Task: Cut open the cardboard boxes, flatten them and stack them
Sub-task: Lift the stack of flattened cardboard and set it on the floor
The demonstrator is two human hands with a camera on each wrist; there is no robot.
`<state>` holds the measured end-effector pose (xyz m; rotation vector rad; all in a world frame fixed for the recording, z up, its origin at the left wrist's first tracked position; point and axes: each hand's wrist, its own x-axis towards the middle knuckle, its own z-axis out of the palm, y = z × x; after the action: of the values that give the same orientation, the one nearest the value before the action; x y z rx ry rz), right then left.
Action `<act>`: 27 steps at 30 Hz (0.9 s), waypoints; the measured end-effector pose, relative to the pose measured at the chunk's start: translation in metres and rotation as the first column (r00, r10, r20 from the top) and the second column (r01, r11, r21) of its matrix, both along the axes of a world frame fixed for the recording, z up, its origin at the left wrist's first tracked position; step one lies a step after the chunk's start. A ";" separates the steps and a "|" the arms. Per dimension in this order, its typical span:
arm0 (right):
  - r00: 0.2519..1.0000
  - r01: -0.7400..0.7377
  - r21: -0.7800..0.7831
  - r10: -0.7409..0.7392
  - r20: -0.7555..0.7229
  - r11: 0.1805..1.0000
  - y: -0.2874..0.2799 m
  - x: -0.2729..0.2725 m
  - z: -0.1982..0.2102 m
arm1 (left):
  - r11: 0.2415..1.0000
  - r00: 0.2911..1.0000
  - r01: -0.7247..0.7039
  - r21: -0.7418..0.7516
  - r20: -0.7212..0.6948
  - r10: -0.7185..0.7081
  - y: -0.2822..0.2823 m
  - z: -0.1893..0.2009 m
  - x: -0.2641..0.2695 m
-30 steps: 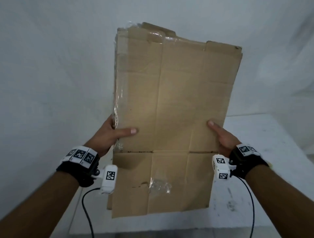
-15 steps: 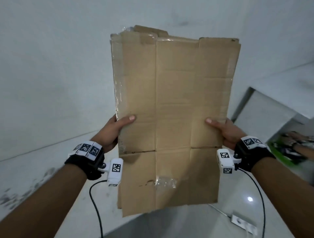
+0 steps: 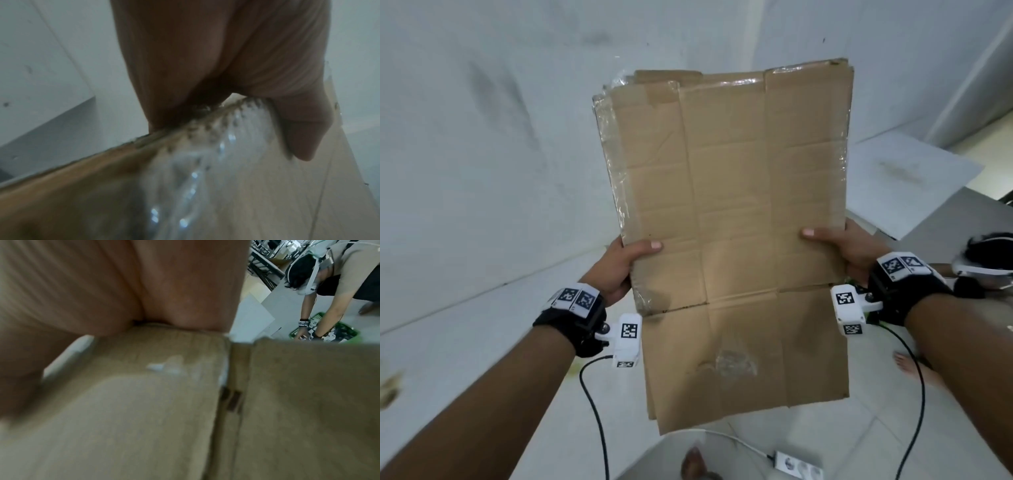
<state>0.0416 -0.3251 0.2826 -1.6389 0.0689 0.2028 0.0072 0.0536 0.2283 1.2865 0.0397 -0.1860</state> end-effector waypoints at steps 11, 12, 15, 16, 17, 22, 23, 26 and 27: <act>0.988 0.031 -0.023 -0.034 -0.153 0.999 -0.051 0.164 -0.039 | 0.996 0.984 -0.085 -0.005 -0.158 0.084 -0.074 -0.050 0.121; 0.987 0.002 -0.033 -0.007 -0.159 0.999 -0.051 0.178 -0.046 | 0.994 0.978 -0.106 -0.010 -0.183 0.103 -0.077 -0.056 0.126; 0.982 -0.048 -0.052 0.037 -0.185 0.998 -0.051 0.220 -0.068 | 0.978 0.944 -0.197 -0.070 -0.283 0.170 -0.087 -0.077 0.140; 0.979 -0.065 -0.058 0.052 -0.197 0.996 -0.051 0.234 -0.078 | 0.972 0.930 -0.224 -0.070 -0.314 0.192 -0.089 -0.086 0.145; 0.974 -0.084 -0.064 0.069 -0.214 0.994 -0.052 0.249 -0.091 | 0.966 0.916 -0.249 -0.064 -0.339 0.213 -0.092 -0.096 0.151; 0.922 -0.226 -0.028 0.205 -0.328 0.974 -0.071 0.327 -0.169 | 0.910 0.816 -0.414 -0.012 -0.449 0.365 -0.134 -0.142 0.181; 0.904 -0.257 -0.017 0.234 -0.359 0.966 -0.074 0.341 -0.186 | 0.897 0.788 -0.443 0.012 -0.472 0.395 -0.145 -0.155 0.186; 0.852 -0.301 0.013 0.275 -0.445 0.954 -0.085 0.381 -0.250 | 0.837 0.676 -0.542 0.072 -0.555 0.485 -0.178 -0.207 0.200; 0.835 -0.316 0.011 0.284 -0.471 0.949 -0.089 0.391 -0.277 | 0.811 0.628 -0.578 0.092 -0.584 0.514 -0.187 -0.230 0.203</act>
<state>0.4321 -0.4144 0.0058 -1.6299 0.1881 0.8502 0.2104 -0.1330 -0.0019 1.0111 0.9498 -0.0464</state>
